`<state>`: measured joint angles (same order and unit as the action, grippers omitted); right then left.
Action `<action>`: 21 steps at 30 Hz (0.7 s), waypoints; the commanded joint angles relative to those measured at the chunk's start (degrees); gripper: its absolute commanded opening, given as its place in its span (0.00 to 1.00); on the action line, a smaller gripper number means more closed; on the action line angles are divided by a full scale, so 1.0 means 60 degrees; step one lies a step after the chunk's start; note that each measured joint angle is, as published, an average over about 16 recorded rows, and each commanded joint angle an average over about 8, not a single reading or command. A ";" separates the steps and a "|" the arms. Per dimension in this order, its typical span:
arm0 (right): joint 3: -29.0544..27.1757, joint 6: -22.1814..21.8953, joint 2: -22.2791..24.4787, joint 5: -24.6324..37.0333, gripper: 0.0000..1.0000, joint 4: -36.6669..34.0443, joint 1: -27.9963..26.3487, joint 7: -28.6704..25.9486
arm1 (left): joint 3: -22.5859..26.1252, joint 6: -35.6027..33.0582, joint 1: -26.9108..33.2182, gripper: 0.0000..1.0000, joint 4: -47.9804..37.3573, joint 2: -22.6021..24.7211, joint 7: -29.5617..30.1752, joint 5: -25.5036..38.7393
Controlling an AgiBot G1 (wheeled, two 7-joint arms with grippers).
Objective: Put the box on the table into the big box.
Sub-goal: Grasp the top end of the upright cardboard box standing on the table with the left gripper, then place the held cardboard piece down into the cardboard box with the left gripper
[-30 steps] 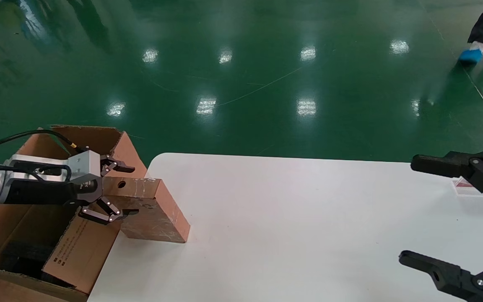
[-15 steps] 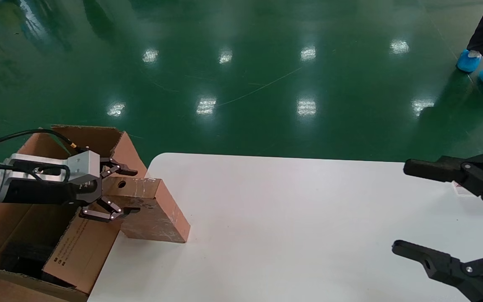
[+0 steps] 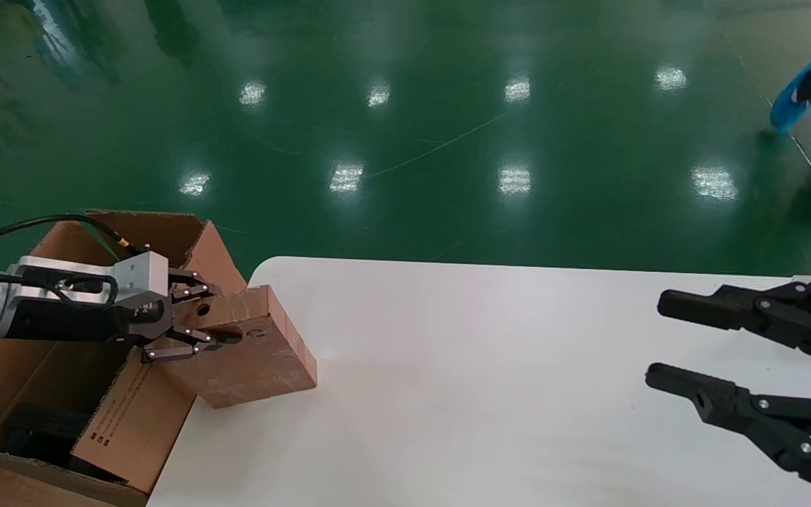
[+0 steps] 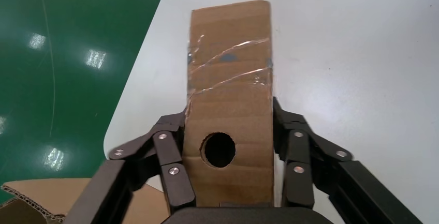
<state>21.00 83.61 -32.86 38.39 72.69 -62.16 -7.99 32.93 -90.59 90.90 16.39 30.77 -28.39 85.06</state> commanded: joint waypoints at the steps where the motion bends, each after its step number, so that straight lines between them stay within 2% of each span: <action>1: 0.0000 0.0000 0.0000 0.0000 0.00 0.0000 0.0000 0.0000 | 0.0043 -0.0007 0.0038 0.00 -0.0059 0.0010 -0.0041 -0.0013; 5: 0.0001 0.0000 0.0000 0.0000 0.00 0.0000 0.0000 0.0000 | 0.0035 -0.0098 0.0277 0.00 -0.0248 0.0046 0.0539 -0.0380; 9: 0.0001 0.0000 0.0000 -0.0001 0.00 0.0000 0.0000 0.0000 | 0.0031 -0.0140 0.0700 0.00 -0.0288 0.0009 0.1604 -0.0848; 15: 0.0001 -0.0001 0.0001 -0.0001 0.00 0.0000 0.0000 0.0001 | 0.0090 -0.0076 0.1710 0.00 -0.0100 -0.0277 0.3870 -0.1357; 21: 0.0002 -0.0001 0.0001 -0.0001 0.00 0.0000 -0.0001 0.0001 | 0.0356 0.0076 0.2864 0.00 0.0376 -0.0823 0.5988 -0.1105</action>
<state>21.01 83.61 -32.86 38.38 72.69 -62.17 -7.98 35.22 -89.94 107.80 18.96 25.58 6.78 79.33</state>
